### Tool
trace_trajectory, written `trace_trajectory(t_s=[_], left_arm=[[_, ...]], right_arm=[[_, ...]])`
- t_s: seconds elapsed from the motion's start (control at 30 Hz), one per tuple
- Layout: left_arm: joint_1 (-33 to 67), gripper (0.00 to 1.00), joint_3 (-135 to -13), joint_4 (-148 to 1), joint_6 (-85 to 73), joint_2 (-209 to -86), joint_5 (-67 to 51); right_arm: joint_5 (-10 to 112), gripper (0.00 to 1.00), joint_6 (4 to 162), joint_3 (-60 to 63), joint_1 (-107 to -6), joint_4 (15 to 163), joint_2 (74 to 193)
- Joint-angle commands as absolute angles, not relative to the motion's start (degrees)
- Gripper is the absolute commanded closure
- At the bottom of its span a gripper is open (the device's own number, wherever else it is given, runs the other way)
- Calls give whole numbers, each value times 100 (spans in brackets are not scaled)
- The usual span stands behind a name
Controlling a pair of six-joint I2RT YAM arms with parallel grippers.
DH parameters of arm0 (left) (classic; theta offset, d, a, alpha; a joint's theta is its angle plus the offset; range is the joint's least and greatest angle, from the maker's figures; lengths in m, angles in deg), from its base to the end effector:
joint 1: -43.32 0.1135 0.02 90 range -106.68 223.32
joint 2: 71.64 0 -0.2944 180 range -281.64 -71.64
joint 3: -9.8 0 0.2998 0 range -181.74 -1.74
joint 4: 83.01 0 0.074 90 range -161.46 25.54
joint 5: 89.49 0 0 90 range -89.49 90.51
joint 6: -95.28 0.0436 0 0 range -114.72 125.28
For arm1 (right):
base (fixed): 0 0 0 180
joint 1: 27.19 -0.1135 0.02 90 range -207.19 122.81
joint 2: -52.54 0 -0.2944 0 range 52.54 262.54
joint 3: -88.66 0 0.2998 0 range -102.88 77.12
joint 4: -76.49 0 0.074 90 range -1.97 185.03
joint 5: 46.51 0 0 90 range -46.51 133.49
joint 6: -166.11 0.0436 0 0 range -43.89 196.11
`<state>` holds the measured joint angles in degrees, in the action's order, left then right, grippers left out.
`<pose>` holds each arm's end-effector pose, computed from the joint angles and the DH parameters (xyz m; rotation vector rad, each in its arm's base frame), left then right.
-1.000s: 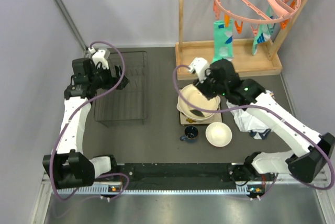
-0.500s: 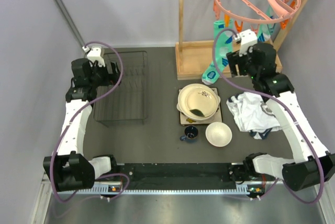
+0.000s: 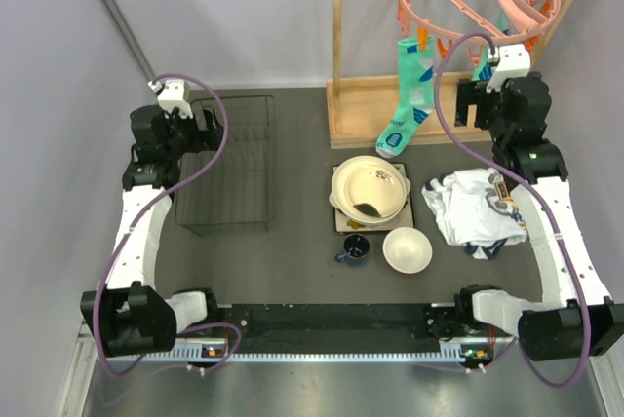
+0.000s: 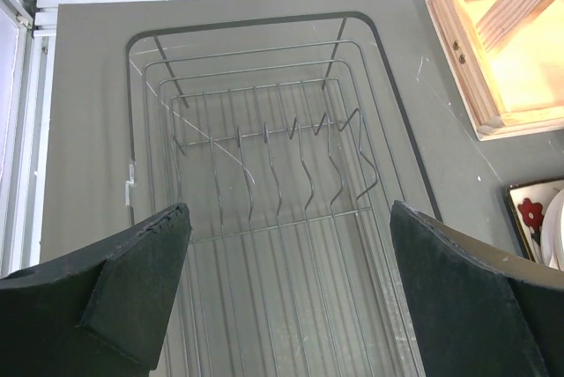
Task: Unload the mixed dishes from the dish rack
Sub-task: Reset both arms
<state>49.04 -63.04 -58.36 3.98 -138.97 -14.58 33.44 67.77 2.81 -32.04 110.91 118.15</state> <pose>0.3142 0.0201 0.3759 0.0620 1.8968 -0.1982 0.2927 0.0172 0.4567 -0.0850 1.8171 -0.2025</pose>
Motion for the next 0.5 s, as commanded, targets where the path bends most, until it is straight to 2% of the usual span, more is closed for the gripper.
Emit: trace_trajectory(t_s=[0.0, 0.47], left_arm=[[4939, 1, -6599, -6215, 475, -13844, -1426], [4930, 1, -6810, -6232, 484, -13870, -1557]], right_arm=[[3435, 1, 7065, 452, -3168, 10658, 11591], [3347, 1, 7092, 557, -3159, 10561, 11486]])
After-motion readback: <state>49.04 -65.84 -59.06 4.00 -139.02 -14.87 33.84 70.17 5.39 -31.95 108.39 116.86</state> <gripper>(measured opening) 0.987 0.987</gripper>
